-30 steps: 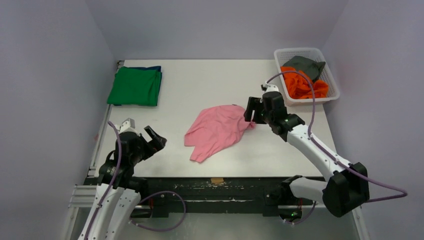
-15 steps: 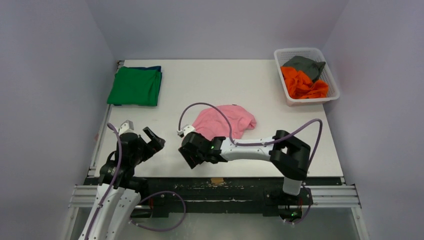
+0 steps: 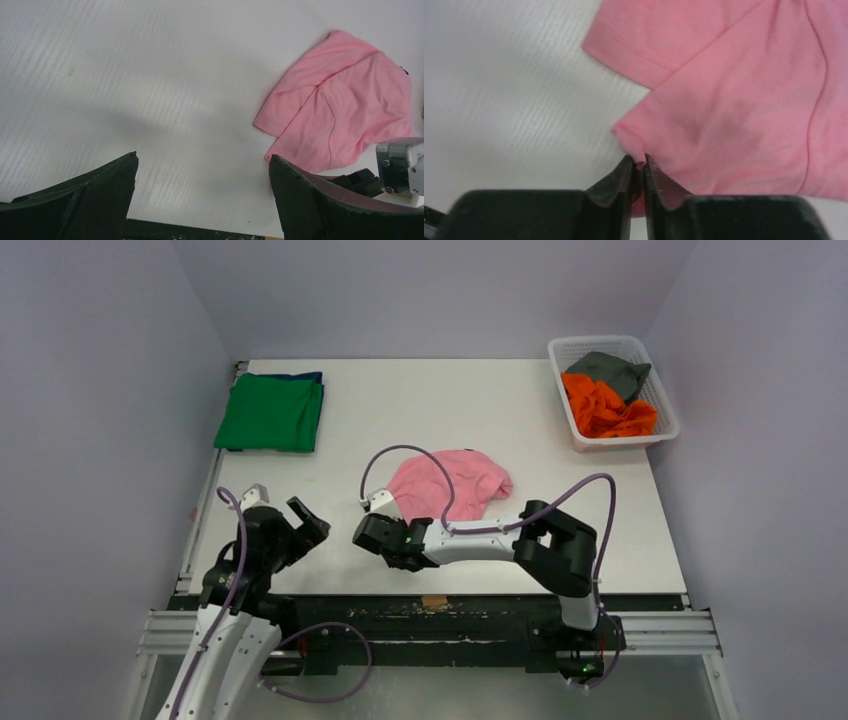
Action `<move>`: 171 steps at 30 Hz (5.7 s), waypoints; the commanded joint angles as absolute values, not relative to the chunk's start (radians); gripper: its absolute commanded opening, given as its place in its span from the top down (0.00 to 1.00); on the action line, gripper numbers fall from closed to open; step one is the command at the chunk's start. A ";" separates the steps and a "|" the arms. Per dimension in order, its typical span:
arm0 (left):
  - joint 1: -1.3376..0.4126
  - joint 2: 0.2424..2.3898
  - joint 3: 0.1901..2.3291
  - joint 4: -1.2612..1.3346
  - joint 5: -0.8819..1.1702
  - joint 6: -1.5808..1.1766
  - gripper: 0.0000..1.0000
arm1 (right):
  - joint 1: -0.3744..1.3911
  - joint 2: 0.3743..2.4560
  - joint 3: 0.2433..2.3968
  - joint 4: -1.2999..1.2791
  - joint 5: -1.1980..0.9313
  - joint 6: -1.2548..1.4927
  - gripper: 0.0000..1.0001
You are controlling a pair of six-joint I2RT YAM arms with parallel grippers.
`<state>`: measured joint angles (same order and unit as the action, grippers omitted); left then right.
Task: Fold and stack the t-shirts
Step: Flatten out the tshirt
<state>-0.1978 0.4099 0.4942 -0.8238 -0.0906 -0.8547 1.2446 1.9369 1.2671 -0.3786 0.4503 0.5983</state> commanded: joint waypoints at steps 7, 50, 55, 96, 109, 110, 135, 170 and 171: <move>-0.212 0.596 0.457 -0.558 0.066 -0.846 0.00 | 1.186 1.538 1.062 -0.394 0.696 0.694 1.00; -0.635 1.236 1.059 -0.620 -0.582 -0.728 1.00 | 0.465 0.810 0.979 -0.496 0.816 0.520 1.00; -0.635 0.948 1.154 -0.750 -0.720 -0.651 1.00 | 0.464 0.733 1.132 -0.487 0.832 0.421 1.00; -0.264 1.131 1.723 -0.887 -0.396 -0.328 1.00 | 0.383 0.989 1.362 -0.446 0.781 0.210 1.00; -0.197 1.135 1.524 -0.846 -0.381 -0.350 1.00 | 0.251 1.017 1.199 -0.471 0.675 0.272 1.00; -0.186 1.181 1.549 -0.840 -0.373 -0.352 1.00 | 0.235 1.039 1.199 -0.464 0.651 0.270 1.00; -0.361 1.272 0.992 -0.506 -0.037 -0.596 0.08 | 0.050 1.348 0.857 -0.263 0.304 0.595 1.00; -0.648 1.550 0.965 -0.438 -0.260 -0.820 1.00 | 0.050 1.280 0.766 -0.232 0.238 0.594 1.00; -0.648 1.517 0.956 -0.433 -0.261 -0.813 1.00 | 0.050 1.270 0.763 -0.233 0.239 0.593 1.00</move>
